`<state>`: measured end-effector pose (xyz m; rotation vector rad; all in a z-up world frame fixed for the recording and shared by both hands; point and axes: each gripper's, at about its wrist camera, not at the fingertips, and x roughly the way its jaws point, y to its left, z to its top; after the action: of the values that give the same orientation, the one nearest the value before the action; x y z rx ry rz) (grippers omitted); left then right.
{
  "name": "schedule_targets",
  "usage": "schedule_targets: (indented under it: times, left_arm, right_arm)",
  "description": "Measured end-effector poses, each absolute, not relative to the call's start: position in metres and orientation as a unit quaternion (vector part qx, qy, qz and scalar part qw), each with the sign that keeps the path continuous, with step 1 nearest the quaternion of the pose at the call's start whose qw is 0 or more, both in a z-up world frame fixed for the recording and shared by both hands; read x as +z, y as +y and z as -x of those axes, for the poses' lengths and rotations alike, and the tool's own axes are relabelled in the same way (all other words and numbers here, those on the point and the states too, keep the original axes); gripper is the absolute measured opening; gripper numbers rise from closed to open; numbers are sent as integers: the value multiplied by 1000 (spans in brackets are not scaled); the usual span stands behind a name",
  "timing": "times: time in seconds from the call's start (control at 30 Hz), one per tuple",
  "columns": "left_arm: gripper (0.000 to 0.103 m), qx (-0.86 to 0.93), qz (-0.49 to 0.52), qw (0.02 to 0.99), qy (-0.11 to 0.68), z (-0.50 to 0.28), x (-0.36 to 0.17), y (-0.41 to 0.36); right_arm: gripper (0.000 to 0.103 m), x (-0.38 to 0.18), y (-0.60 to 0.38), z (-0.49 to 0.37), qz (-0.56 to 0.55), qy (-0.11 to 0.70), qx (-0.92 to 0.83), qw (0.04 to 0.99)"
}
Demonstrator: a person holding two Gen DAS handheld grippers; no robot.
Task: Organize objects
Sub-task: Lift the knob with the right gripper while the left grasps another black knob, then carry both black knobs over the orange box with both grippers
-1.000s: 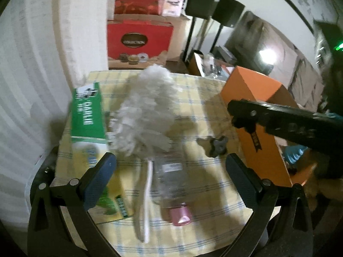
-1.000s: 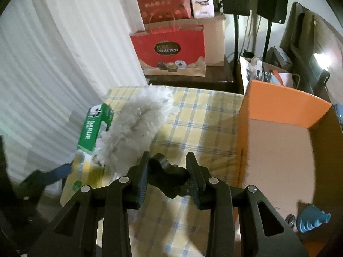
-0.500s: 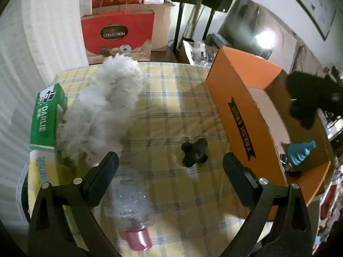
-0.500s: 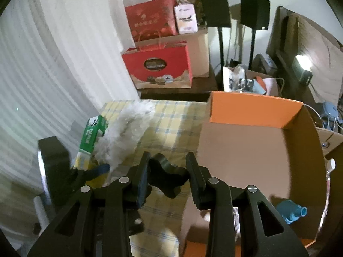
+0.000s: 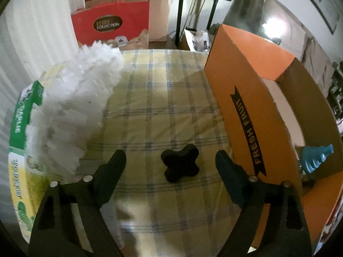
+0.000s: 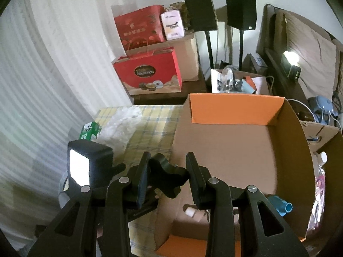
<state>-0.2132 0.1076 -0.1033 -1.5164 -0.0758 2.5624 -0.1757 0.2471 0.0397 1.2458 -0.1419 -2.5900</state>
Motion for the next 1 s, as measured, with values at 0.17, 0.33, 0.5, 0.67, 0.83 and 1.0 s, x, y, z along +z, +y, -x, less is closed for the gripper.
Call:
schedule_targets:
  times: [0.17,0.33,0.5,0.67,0.83,1.0]
  left_arm:
    - [64,852,518,76,-21,216,-115,112]
    - [38,857,511,72,-8,217,-117,116]
    - [33,856,511,82,-15,217,-114,115]
    - [33,858,503,96,-33,211,-99,107]
    - [33,869,482,106,-39,200,-67,104]
    - [33,879,459,125,-32,189,-35,114]
  right_arm:
    - [33,39,253,174,-430,-52,-892,130]
    - [34,34,258,174,-432,-55,-891,128]
    - [34,31,262,172,-433,-54,-891,123]
    - [34,29,264,171,-433,-52,-892,120]
    - [34,28,274,170,-433,-55,-893,111]
    - [34,25,283,168,-433,-52,-894,102]
